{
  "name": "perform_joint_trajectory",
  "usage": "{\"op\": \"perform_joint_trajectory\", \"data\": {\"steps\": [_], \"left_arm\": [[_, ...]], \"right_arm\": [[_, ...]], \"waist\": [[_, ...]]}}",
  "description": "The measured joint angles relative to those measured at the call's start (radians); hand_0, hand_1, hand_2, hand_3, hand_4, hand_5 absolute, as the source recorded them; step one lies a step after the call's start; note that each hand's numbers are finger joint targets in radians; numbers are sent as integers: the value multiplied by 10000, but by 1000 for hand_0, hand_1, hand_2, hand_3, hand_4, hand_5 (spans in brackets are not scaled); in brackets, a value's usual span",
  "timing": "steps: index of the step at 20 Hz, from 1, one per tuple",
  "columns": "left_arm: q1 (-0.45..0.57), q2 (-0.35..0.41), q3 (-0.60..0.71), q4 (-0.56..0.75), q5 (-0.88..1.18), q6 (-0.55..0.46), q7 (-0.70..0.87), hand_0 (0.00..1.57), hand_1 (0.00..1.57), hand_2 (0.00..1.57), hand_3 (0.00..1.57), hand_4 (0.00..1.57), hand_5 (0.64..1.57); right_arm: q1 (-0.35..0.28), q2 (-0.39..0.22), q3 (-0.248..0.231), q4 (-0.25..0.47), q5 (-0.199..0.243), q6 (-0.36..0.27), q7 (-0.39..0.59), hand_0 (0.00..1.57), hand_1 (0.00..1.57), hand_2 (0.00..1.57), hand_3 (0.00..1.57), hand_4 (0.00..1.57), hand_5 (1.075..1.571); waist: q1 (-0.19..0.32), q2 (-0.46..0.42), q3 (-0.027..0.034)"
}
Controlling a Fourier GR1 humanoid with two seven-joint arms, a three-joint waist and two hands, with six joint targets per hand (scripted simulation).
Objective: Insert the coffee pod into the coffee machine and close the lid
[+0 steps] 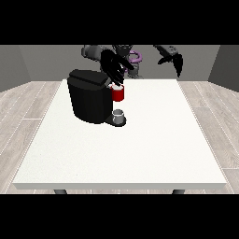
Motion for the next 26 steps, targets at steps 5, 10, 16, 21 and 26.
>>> {"op": "perform_joint_trajectory", "data": {"steps": [5, 10, 16, 21, 26], "left_arm": [[-516, -68, -163, 25, 68, -179, -20, 0, 0, 0, 0, 278, 1571], [-1064, -5, -201, 23, 60, -236, 64, 0, 0, 0, 0, 297, 1571], [-1231, -100, -387, -274, 65, -250, 319, 0, 0, 0, 0, 329, 1571], [-859, -226, -648, -588, -34, -234, 392, 0, 0, 0, 0, 266, 1571], [-349, -338, -599, -678, 21, -82, 520, 0, 0, 0, 0, 266, 1571]], "right_arm": [[-719, -74, -145, -158, -6, 73, -397, 0, 0, 0, 0, 0, 1571], [-1683, 743, 249, -291, -141, -83, -1433, 0, 0, 0, 0, 0, 1571], [-2432, 1236, 247, 632, -228, -219, -2213, 0, 0, 0, 0, 101, 1571], [-2580, 1573, 220, 1266, -335, -231, -3023, 0, 0, 0, 0, 0, 1571], [-2297, 2335, 519, 1436, -425, -239, -3849, 0, 0, 0, 0, 219, 1571]], "waist": [[811, 554, -82], [1360, 1069, -323], [1518, 1257, -397], [1351, 1112, -409], [883, 582, -412]]}}
